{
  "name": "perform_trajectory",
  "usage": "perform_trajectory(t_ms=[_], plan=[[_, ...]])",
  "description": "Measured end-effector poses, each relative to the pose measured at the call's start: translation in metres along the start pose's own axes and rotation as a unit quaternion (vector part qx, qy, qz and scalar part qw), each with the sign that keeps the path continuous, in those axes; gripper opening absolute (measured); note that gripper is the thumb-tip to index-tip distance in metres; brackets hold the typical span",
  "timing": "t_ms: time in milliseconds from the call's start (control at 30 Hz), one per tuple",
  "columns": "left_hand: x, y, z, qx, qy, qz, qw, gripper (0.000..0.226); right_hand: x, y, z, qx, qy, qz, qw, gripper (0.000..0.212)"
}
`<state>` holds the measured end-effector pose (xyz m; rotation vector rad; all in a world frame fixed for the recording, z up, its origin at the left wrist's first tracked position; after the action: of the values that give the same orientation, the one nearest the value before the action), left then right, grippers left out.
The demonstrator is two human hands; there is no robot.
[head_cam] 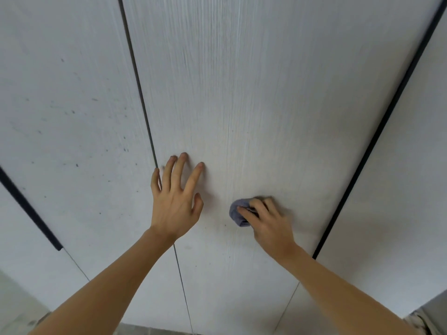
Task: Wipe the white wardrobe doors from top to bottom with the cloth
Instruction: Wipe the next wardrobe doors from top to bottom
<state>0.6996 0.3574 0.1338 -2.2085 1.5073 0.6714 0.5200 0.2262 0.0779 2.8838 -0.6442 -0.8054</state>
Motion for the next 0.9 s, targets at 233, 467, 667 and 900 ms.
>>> perform_trajectory(t_ms=[233, 467, 667, 900], plan=[[-0.015, -0.021, -0.009, -0.023, -0.006, -0.004, 1.0, 0.059, -0.043, 0.018, -0.108, 0.17, 0.185, -0.068, 0.966, 0.044], [-0.015, -0.047, -0.004, -0.031, -0.022, -0.014, 0.999, 0.059, 0.004, -0.03, -0.071, 0.03, 0.085, -0.018, 0.996, 0.054], [-0.027, -0.068, -0.024, -0.04, -0.008, -0.016, 0.999, 0.062, -0.026, -0.013, -0.129, 0.167, 0.202, -0.091, 0.961, 0.041], [-0.023, -0.086, -0.032, -0.033, -0.021, -0.042, 0.998, 0.062, -0.003, -0.046, -0.135, 0.065, 0.159, -0.018, 0.985, 0.043]])
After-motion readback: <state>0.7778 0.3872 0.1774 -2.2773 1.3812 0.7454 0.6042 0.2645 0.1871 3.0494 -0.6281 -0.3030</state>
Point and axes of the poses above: each hand's wrist, its own z-axis away from the middle knuckle, its own x-axis out of the palm, y = z × x, the point moved 1 cm from there along -z, towards the middle knuckle, and after that the axes turned 8 degrees about y, right-handed, at the moved point
